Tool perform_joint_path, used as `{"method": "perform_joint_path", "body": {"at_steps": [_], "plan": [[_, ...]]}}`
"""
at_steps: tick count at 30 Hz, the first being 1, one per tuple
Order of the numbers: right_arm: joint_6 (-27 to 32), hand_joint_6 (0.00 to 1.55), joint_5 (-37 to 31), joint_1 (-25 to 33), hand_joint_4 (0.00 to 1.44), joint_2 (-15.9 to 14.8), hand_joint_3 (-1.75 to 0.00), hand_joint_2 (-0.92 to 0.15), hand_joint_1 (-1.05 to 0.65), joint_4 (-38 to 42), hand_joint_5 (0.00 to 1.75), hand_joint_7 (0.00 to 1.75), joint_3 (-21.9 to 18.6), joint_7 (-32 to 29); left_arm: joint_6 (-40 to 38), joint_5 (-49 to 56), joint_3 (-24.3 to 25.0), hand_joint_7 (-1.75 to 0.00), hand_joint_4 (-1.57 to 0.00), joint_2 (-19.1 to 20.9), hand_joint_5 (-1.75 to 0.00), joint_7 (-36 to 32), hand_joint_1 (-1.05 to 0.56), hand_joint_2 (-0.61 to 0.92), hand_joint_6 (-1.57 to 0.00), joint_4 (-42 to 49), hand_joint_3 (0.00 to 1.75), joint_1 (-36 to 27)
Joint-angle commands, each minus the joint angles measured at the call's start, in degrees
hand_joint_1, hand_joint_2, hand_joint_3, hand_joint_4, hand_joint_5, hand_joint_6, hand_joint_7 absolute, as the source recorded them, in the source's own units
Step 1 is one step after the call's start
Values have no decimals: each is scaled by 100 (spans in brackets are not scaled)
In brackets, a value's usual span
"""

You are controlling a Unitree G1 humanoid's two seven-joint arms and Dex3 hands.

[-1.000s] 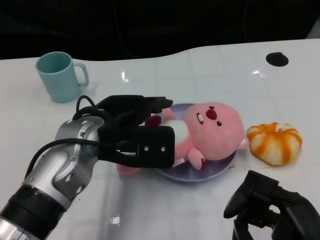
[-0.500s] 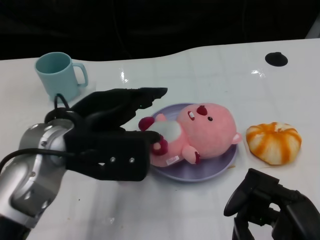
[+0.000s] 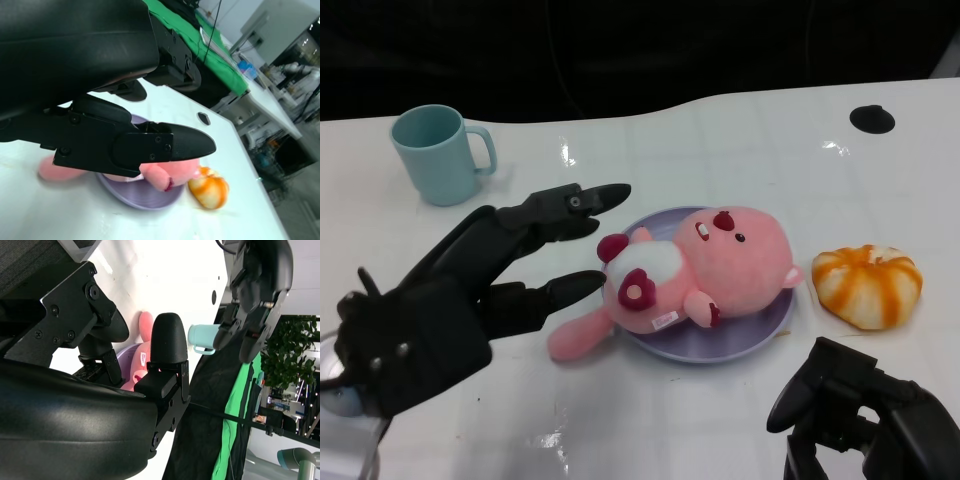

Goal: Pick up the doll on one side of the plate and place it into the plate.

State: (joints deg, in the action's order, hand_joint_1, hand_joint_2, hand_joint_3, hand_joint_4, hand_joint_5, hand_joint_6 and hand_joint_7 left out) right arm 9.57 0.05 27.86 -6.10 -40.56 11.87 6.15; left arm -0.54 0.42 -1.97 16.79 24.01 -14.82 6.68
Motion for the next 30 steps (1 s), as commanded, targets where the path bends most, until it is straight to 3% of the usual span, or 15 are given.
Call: {"method": "perform_joint_path", "body": {"at_steps": [1,2,5,7,14,20,23,30], "plan": [[-1,62,15,5,72,-18,-137,-42,6,7,175,153,-30,-3,-135,-641,285,-21,-50,-249,-95,-115,-32,92,-77,-305,15,-412],[-3,62,14,2,72,-19,-137,-42,6,7,175,153,-29,-2,-323,-896,342,-25,-56,-350,-100,-136,-27,91,-83,-422,16,-535],[21,63,17,6,72,-20,-137,-42,6,-6,175,153,-29,-3,-856,-1413,451,-67,-72,-466,-115,-175,-15,54,-86,-772,90,-919],[50,63,28,7,72,-17,-136,-42,6,-15,175,153,-32,-5,-1107,-1567,481,-91,-76,-430,-125,-177,-11,44,-83,-969,115,-1155],[-15,62,30,7,72,-42,-136,-43,6,14,175,153,-57,21,-2722,-2248,616,-127,-82,-482,-157,-699,-10,37,-79,-1983,140,-1875],[-78,63,31,1,72,-72,-136,-42,5,57,175,153,-121,55,-3563,-2594,643,-143,-91,-408,-171,-885,-4,52,-81,-2233,134,-2029],[-128,63,24,-4,72,-94,-136,-42,4,89,175,152,-154,92,-3554,-2623,572,-163,-96,-318,-174,-679,-3,45,-81,-1871,143,-1959],[-251,63,20,31,72,-93,-138,-40,6,125,175,152,-164,129,-3401,-2711,584,-170,-97,-348,-175,-434,-5,40,-78,-1199,151,-1771]]}}
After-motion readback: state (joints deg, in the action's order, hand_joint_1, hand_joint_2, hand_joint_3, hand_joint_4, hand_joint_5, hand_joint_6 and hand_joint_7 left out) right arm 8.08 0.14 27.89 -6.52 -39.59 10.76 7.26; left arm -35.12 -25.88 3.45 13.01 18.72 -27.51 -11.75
